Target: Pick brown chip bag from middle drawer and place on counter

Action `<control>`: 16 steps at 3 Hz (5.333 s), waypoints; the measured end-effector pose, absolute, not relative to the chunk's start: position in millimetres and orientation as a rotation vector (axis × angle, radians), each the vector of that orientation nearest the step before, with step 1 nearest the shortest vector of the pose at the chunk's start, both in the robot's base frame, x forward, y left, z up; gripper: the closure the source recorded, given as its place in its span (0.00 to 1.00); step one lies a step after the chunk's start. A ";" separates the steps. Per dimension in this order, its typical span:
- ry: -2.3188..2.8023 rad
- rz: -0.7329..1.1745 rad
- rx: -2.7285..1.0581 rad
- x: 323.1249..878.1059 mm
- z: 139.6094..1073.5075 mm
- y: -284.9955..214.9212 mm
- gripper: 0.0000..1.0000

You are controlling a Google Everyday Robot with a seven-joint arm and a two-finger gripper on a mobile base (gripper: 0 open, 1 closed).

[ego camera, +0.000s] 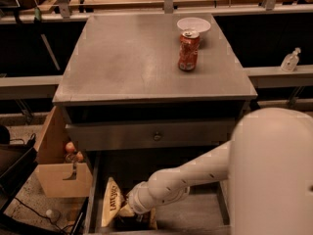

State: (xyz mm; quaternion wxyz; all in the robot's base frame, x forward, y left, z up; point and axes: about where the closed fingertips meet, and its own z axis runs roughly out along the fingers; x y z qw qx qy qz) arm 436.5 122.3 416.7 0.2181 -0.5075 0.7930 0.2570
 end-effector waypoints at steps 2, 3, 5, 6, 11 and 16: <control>1.851 0.782 -1.643 370.7 588.6 124.7 1.00; 1.663 0.794 -1.725 334.6 683.1 142.4 1.00; 1.534 0.687 -1.558 332.7 908.8 97.2 1.00; 1.536 0.630 -1.426 353.8 971.1 73.4 1.00; 1.657 0.418 -1.049 633.2 1015.7 -24.3 1.00; 1.286 0.909 -1.318 690.7 1061.2 231.8 0.62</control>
Offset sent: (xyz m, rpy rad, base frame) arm -0.1119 -0.0733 0.3400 0.2253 -0.3040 0.2117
